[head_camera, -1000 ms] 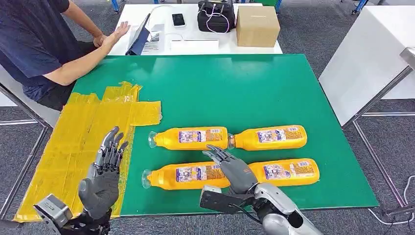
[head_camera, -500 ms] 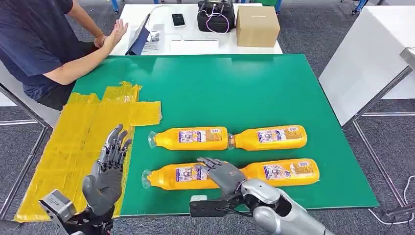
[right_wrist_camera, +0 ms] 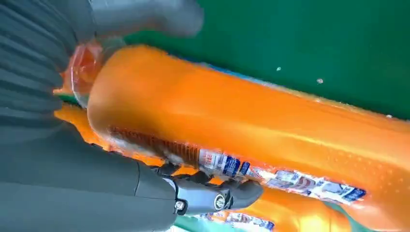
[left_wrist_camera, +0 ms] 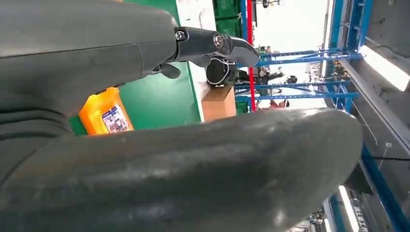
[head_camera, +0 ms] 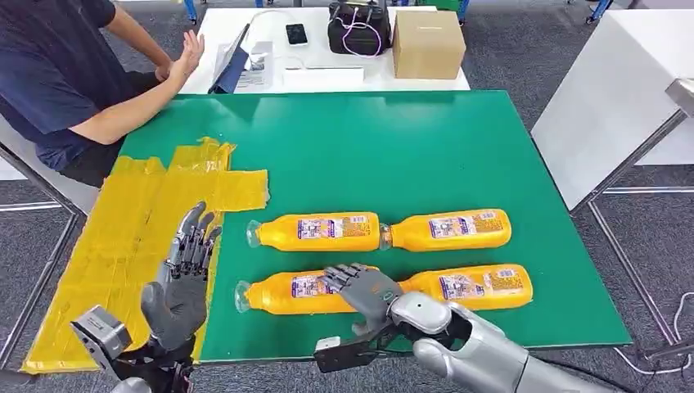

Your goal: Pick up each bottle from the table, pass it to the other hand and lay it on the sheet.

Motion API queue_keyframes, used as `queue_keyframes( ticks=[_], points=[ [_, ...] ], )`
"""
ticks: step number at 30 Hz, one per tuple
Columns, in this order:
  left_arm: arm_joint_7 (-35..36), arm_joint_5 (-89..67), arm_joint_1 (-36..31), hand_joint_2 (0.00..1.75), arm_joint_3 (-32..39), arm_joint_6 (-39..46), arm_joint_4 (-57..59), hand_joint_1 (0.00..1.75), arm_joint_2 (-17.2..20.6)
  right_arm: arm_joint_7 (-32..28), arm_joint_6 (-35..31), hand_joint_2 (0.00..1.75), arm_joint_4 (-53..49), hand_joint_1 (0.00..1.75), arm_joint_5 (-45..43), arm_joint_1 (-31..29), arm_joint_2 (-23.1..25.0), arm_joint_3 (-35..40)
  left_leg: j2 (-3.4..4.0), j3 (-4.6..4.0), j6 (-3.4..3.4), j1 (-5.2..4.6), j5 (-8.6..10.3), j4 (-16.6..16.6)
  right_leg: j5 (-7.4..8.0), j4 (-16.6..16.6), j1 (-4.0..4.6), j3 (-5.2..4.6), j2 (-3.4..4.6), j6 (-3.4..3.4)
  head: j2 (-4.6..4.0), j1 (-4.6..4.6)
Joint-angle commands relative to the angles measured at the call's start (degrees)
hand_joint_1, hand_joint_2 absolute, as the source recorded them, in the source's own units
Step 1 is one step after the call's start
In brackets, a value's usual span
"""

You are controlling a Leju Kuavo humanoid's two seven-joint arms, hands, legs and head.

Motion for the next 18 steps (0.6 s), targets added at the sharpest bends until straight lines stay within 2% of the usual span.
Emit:
queue_keyframes(
  ticks=[1, 6, 8, 10, 11, 14, 16, 17, 18],
  points=[
    [-0.26, 0.29, -1.02, 0.0, -0.56, 0.35, 3.76, 0.0, 0.19, -0.36, 1.03, 1.75, 8.86, 1.75, 0.15, -1.54, 0.32, 7.61, -0.13, 0.38, -0.06, 0.0, 0.0, -0.16, -0.06, -0.17, 0.01, 0.45, -0.15, -0.04, 0.0, -0.02],
    [-0.39, 0.83, -1.17, 0.0, -0.71, 1.57, 3.62, 0.0, 0.25, 0.3, 1.25, 1.75, 10.74, 1.75, 0.64, -1.89, 1.54, 8.9, -0.15, 0.72, -0.09, 0.04, -0.07, -0.17, -0.14, -0.22, 0.04, 0.25, -0.11, -0.12, 0.0, -0.02],
    [0.81, 1.3, -1.88, 0.0, -0.45, 3.23, 2.06, 0.0, -0.89, 3.34, -0.11, 1.75, 10.29, 1.75, -0.02, 0.07, 3.29, 6.49, -0.09, 0.79, -0.14, 0.05, -0.13, -0.16, -0.16, -0.21, 0.05, 0.26, -0.06, -0.18, 0.0, -0.02],
    [1.13, 0.88, -0.62, 0.0, 0.02, 4.5, 1.76, 0.0, -0.27, 4.47, -2.35, 1.75, 10.47, 1.75, -0.36, 1.85, 2.83, 4.28, -0.18, 0.87, -0.16, 0.09, -0.15, -0.16, -0.19, -0.24, 0.09, 0.36, -0.17, -0.19, 0.0, -0.02],
    [-0.55, 0.65, 1.14, 0.0, 2.17, 8.4, 0.36, 0.0, -1.32, 4.83, -12.07, 1.75, 8.65, 1.75, -3.57, 7.92, 3.73, -4.73, -0.14, 0.94, -0.15, 0.07, -0.16, -0.15, -0.19, -0.21, 0.07, 0.39, -0.12, -0.19, 0.0, 0.0],
    [-0.87, 1.75, 3.92, 0.0, 4.13, 11.54, -3.14, 0.0, -1.09, 5.41, -16.17, 1.75, 0.02, 1.75, -4.22, 15.31, 3.43, -13.45, -0.22, 1.09, -0.2, 0.1, -0.22, -0.22, -0.23, -0.29, 0.11, 0.56, -0.2, -0.22, 0.0, -0.04],
    [-1.0, 2.14, 4.65, 0.0, 4.47, 12.1, -4.02, 0.0, -1.04, 5.91, -16.13, 1.75, -2.84, 1.75, -3.45, 16.89, 3.31, -15.06, -0.25, 0.92, -0.2, 0.11, -0.29, -0.07, -0.31, -0.12, 0.12, 0.41, -0.18, -0.24, 0.0, 0.0],
    [-1.82, 3.42, 5.6, 0.0, 5.61, 13.85, -4.81, 0.0, -1.93, 3.22, -20.4, 1.75, -5.92, 1.75, -5.68, 20.64, 4.49, -19.87, -0.24, 0.92, -0.16, 0.04, -0.29, -0.08, -0.35, -0.07, 0.04, 0.39, -0.13, -0.25, 0.0, -0.02],
    [-2.2, 3.83, 6.29, 1.75, 6.02, 14.89, -5.39, 0.0, -2.07, 1.78, -21.64, 1.75, -8.15, 1.75, -7.0, 22.75, 5.03, -22.29, -0.14, 0.81, -0.16, 0.09, -0.28, -0.06, -0.28, -0.1, 0.1, 0.43, -0.03, -0.25, 0.0, -0.04]
  ],
)
